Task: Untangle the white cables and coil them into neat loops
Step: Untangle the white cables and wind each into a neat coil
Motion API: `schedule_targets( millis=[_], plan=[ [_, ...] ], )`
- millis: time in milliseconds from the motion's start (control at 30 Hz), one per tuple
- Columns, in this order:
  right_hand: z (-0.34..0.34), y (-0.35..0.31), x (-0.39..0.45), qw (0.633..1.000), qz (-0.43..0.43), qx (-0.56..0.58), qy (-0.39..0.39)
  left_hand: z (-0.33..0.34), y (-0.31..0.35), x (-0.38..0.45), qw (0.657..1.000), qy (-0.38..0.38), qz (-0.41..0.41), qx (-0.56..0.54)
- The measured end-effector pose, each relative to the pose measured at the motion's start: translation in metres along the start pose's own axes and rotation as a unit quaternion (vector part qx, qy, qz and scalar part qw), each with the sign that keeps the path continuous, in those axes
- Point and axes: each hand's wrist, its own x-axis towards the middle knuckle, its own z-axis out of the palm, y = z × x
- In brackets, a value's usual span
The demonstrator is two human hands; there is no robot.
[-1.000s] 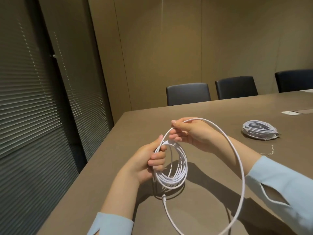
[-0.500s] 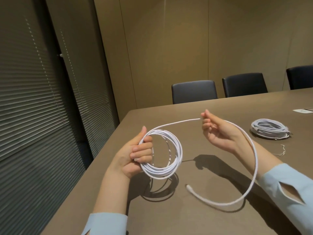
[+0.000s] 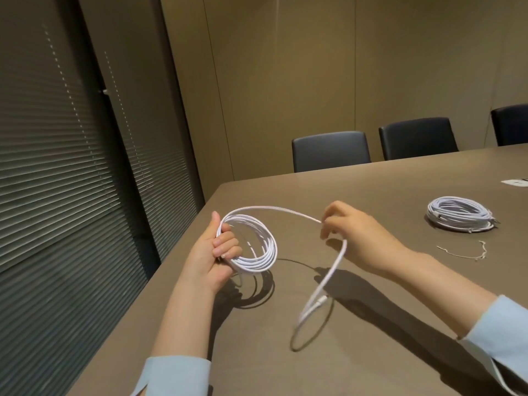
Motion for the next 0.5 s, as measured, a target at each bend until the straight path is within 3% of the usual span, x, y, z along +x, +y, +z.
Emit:
schedule_targets(
  millis=[133, 233, 367, 500],
  plan=[
    [-0.010, -0.037, 0.007, 0.984, -0.090, -0.106, -0.114, 0.003, -0.003, -0.002, 1.000, 0.001, 0.008, 0.020],
    [-0.022, -0.054, 0.010, 0.979, -0.110, -0.077, -0.155, 0.003, -0.004, 0.000, 0.999, -0.010, 0.003, 0.036],
    [-0.037, -0.067, 0.013, 0.965, -0.065, 0.106, -0.229, 0.002, -0.008, -0.001, 0.995, -0.036, -0.011, 0.090],
    [-0.040, -0.063, 0.018, 0.923, 0.045, 0.342, -0.173, 0.012, -0.016, 0.000, 0.986, -0.079, -0.058, 0.131]
  ],
)
